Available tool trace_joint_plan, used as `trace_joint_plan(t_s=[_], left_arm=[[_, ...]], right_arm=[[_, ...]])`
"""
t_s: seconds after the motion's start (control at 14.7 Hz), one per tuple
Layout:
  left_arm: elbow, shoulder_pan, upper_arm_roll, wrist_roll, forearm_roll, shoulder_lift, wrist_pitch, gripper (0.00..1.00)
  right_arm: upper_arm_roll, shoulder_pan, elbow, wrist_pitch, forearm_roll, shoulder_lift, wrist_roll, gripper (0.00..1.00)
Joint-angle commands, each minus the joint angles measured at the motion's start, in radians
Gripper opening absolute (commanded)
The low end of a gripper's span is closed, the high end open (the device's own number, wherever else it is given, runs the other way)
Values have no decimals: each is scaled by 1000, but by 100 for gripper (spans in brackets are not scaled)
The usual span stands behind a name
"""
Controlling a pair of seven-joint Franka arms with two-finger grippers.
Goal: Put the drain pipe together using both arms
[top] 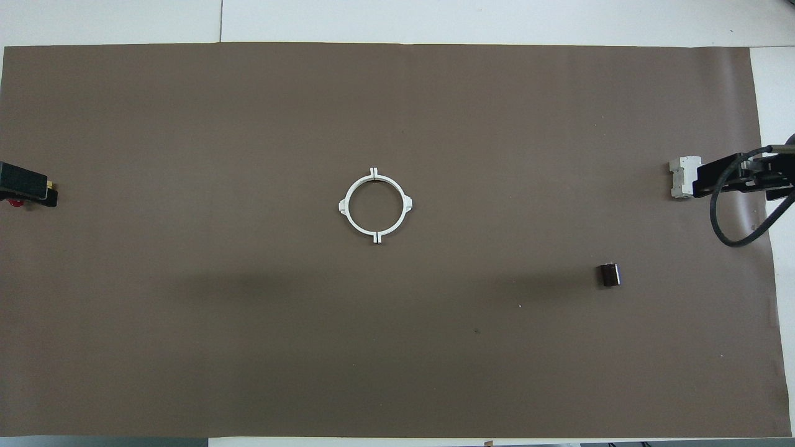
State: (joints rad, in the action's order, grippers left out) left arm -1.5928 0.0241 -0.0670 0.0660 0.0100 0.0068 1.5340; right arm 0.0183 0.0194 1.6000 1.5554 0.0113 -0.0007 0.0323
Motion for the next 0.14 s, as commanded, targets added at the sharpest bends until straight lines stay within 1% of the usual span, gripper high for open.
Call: trace_joint_plan(t_s=[0.0, 0.07], left_arm=[[-32, 7, -2, 5, 10, -28, 5, 100], [-32, 5, -2, 9, 10, -28, 5, 100]], right_arm=[[-6, 11, 5, 9, -16, -7, -25, 100], [-6, 11, 5, 9, -16, -8, -25, 100]])
